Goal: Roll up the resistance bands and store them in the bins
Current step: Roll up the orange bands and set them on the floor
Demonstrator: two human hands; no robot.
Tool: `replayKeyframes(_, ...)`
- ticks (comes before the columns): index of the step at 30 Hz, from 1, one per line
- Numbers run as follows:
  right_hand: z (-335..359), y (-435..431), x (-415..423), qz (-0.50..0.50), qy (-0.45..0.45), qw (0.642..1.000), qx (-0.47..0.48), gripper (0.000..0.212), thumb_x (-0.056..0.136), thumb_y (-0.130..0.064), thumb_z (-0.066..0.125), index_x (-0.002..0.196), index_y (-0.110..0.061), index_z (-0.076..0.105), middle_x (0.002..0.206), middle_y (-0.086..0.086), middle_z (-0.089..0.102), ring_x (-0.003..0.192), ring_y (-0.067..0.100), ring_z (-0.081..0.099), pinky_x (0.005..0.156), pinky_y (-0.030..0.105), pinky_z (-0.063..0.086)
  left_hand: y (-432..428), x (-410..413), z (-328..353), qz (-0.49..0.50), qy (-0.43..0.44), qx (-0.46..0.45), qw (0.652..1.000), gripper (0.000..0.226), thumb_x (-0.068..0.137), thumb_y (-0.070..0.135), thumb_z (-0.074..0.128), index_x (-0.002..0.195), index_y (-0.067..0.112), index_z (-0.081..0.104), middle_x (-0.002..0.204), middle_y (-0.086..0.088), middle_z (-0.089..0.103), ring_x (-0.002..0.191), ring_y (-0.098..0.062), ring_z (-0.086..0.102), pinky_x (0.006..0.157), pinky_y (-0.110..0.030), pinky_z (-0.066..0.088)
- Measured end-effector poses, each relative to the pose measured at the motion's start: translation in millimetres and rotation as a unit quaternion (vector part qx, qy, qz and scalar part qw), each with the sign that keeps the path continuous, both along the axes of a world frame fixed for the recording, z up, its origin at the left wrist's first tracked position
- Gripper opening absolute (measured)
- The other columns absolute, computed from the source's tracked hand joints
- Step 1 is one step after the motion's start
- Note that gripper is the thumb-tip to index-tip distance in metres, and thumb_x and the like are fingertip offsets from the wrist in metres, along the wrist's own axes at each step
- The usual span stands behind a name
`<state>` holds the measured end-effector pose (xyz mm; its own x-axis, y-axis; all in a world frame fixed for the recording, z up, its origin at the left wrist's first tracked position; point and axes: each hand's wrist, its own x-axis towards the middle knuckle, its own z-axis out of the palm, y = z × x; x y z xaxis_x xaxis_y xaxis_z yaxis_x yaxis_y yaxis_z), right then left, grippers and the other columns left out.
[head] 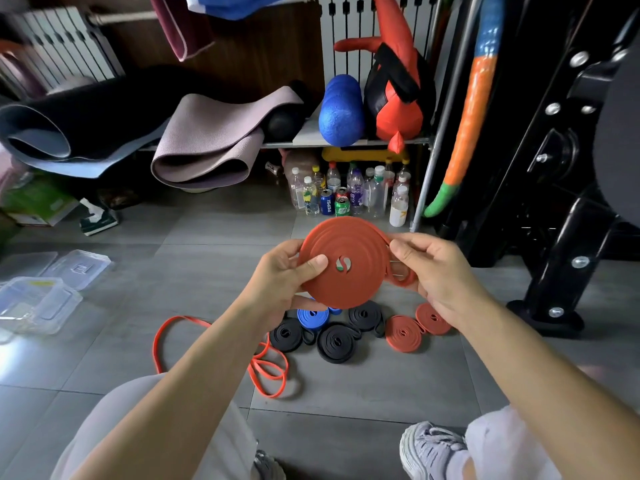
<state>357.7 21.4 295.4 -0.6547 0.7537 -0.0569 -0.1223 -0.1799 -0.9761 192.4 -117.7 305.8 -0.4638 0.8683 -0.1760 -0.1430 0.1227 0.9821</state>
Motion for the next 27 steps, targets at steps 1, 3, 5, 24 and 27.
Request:
replayKeyframes(1, 0, 0, 2, -0.001, 0.006, 1.0, -0.017, 0.012, 0.087, -0.01, 0.06, 0.089, -0.018, 0.069, 0.074, -0.002, 0.073, 0.066, 0.011, 0.069, 0.057, 0.025, 0.055, 1, 2, 0, -0.003, -0.01, 0.002, 1.0, 0.03, 0.08, 0.022, 0.066, 0.108, 0.019, 0.06, 0.1, -0.004, 0.07, 0.085, -0.029, 0.071, 0.055, -0.043, 0.059)
replayKeyframes(3, 0, 0, 5, -0.014, 0.003, 1.0, -0.019, 0.007, 0.087, -0.012, 0.061, 0.086, -0.016, 0.065, 0.066, -0.005, 0.07, 0.059, 0.007, 0.066, 0.058, 0.028, 0.055, 4, 7, 1, -0.007, -0.024, 0.008, 1.0, 0.03, 0.079, 0.021, 0.066, 0.109, 0.018, 0.06, 0.099, -0.003, 0.07, 0.085, -0.029, 0.071, 0.055, -0.042, 0.059)
replayKeyframes(5, 0, 2, 9, -0.049, -0.011, 0.999, -0.002, 0.008, 0.087, -0.014, 0.063, 0.079, -0.015, 0.064, 0.059, -0.007, 0.065, 0.054, 0.004, 0.061, 0.059, 0.028, 0.054, 10, 12, 3, -0.01, -0.024, 0.014, 1.0, 0.028, 0.081, 0.02, 0.065, 0.108, 0.017, 0.06, 0.095, -0.001, 0.07, 0.083, -0.028, 0.071, 0.055, -0.043, 0.059)
replayKeyframes(24, -137, 102, 85, -0.123, -0.331, 0.929, 0.107, 0.034, 0.072, -0.016, 0.08, 0.065, -0.001, 0.051, 0.06, 0.013, 0.046, 0.054, 0.017, 0.042, 0.05, 0.028, 0.031, 163, 94, -147, -0.057, -0.042, -0.213, 0.975, 0.014, 0.09, 0.014, 0.062, 0.099, 0.018, 0.052, 0.111, -0.01, 0.058, 0.087, -0.027, 0.061, 0.064, -0.05, 0.057)
replayKeyframes(27, -205, 116, 86, -0.115, -0.354, 0.927, 0.038, 0.031, 0.073, -0.008, 0.078, 0.066, 0.006, 0.052, 0.06, 0.013, 0.044, 0.059, 0.021, 0.042, 0.056, 0.039, 0.033, 179, 101, -199, -0.025, -0.006, -0.26, 0.965, 0.038, 0.086, 0.014, 0.066, 0.119, 0.01, 0.046, 0.111, -0.008, 0.052, 0.096, -0.031, 0.061, 0.078, -0.059, 0.052)
